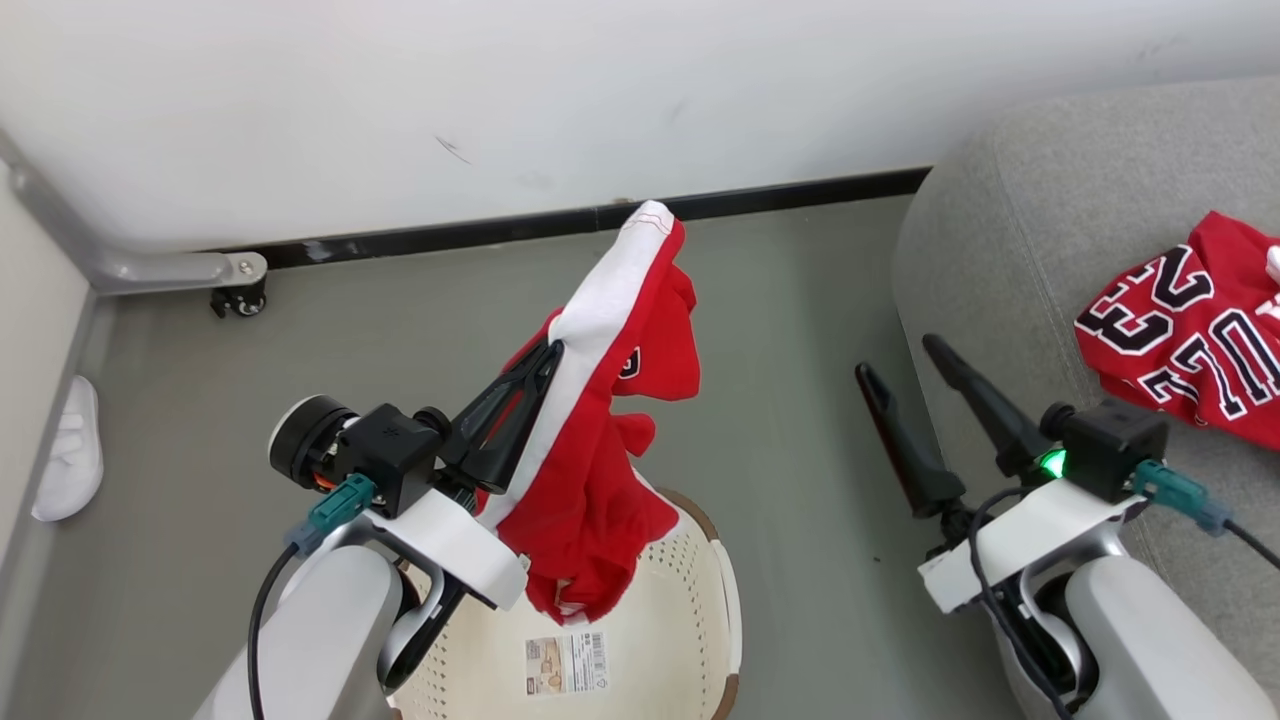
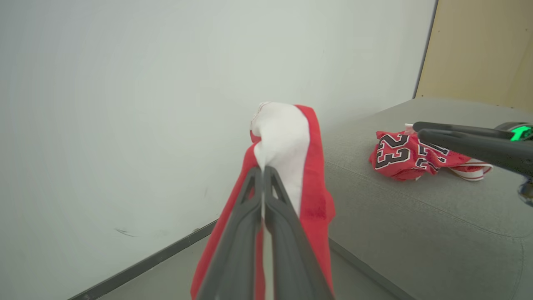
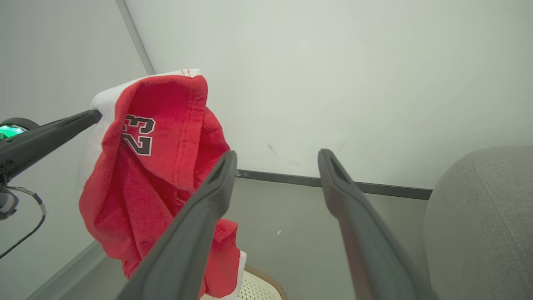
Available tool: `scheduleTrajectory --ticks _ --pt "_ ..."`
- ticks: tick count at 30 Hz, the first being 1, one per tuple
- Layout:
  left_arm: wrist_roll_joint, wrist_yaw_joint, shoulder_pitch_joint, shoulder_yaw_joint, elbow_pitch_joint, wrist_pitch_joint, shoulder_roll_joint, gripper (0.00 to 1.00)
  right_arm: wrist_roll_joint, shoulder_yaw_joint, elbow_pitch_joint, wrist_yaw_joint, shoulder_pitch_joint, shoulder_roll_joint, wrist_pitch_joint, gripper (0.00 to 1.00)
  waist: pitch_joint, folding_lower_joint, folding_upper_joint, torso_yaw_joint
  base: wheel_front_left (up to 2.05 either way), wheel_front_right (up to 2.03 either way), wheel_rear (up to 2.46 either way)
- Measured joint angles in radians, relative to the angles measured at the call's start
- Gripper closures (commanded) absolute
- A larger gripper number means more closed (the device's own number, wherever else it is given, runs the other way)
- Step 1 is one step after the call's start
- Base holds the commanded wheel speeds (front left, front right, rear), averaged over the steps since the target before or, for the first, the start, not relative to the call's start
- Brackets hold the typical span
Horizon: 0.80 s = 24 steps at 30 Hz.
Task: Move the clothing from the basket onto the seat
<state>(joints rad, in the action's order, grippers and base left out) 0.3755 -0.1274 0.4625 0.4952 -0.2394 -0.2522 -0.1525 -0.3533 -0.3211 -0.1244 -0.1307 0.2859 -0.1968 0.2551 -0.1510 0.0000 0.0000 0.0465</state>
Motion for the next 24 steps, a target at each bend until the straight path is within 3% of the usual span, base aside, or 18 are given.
scheduleTrajectory --ticks 24 --pt "0.003 0.0 0.014 0.077 0.028 0.002 0.03 1.0 -0.053 -0.293 -0.105 0.0 -0.007 -0.014 0.0 0.0 0.067 -0.0001 0.0 -0.068 0.0 0.0 0.0"
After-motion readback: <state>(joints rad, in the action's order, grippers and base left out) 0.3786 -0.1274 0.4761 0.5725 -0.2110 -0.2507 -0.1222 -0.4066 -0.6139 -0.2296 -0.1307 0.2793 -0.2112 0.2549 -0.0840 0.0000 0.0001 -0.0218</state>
